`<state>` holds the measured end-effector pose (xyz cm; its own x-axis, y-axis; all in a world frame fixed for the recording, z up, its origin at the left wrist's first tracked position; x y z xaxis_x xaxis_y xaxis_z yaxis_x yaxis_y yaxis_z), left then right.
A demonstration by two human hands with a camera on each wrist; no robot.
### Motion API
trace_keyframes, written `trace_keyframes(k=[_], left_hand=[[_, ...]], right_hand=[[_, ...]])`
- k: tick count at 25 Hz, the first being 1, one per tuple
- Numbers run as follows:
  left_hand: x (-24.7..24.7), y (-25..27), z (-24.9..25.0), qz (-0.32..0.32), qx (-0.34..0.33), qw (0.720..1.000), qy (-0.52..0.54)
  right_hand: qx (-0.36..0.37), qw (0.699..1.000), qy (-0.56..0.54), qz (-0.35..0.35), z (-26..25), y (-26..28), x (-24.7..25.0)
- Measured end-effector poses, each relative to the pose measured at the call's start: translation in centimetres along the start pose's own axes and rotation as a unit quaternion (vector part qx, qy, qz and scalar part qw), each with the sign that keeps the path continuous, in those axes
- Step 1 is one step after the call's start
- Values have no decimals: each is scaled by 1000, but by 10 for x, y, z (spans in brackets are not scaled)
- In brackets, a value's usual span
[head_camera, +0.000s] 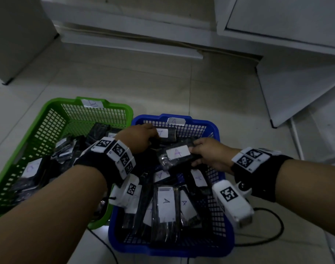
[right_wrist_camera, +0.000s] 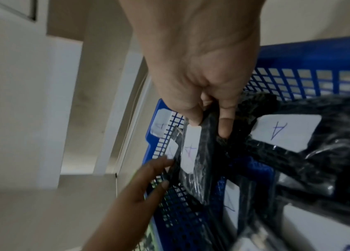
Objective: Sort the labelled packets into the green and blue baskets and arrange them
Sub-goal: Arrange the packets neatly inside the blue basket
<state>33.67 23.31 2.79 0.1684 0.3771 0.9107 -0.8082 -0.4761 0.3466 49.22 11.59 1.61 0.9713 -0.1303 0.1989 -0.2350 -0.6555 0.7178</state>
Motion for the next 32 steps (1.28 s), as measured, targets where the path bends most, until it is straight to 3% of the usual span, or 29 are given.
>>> trace_keyframes(k=[3, 8, 12, 15, 17, 19, 21, 24, 27, 29, 32], left_hand=[[-5, 4, 0, -25, -12, 999, -35], [12, 19, 5, 68, -9, 998, 12], [6, 28, 8, 13, 0, 1000, -23], [0, 30, 6, 1, 6, 999, -46], [-3, 30, 6, 9, 8, 997, -73], [-7, 31, 6, 15, 9, 996, -90], [-11, 31, 8, 15, 4, 995, -100], [-13, 30, 11, 13, -3, 994, -109], [-15, 27, 10, 9, -2, 992, -123], [-17, 26, 11, -4, -4, 991, -137], [-21, 28, 12, -16, -1, 991, -136]], right_hand=[[-37, 998, -34, -25, 5, 3, -10], [-84, 993, -88, 3, 18, 7, -28], [-71, 980, -185, 4, 11, 0, -38], [-67, 975, -209, -38, 7, 2, -53], [-45, 995, -82, -26, 5, 5, -54], [-55, 995, 78, 1, 7, 6, -53], [-66, 994, 81, 13, 12, 5, -51], [15, 986, 165, 1, 15, 4, -54], [-21, 992, 120, -20, 20, 2, -63], [-28, 981, 190, -24, 24, 5, -71], [-24, 942, 336, -4, 23, 7, -67]])
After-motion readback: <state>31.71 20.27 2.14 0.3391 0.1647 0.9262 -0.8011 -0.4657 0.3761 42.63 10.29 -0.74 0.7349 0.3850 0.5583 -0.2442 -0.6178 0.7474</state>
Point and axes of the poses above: each hand's wrist, its own y-axis away from the middle knuckle, its own x-axis out of the back of the hand, z = x × y, the point moved 7 cm from there along -y, towards the middle knuckle, and after that the axes turned 4 degrees about -x, right-handed, at the moved point
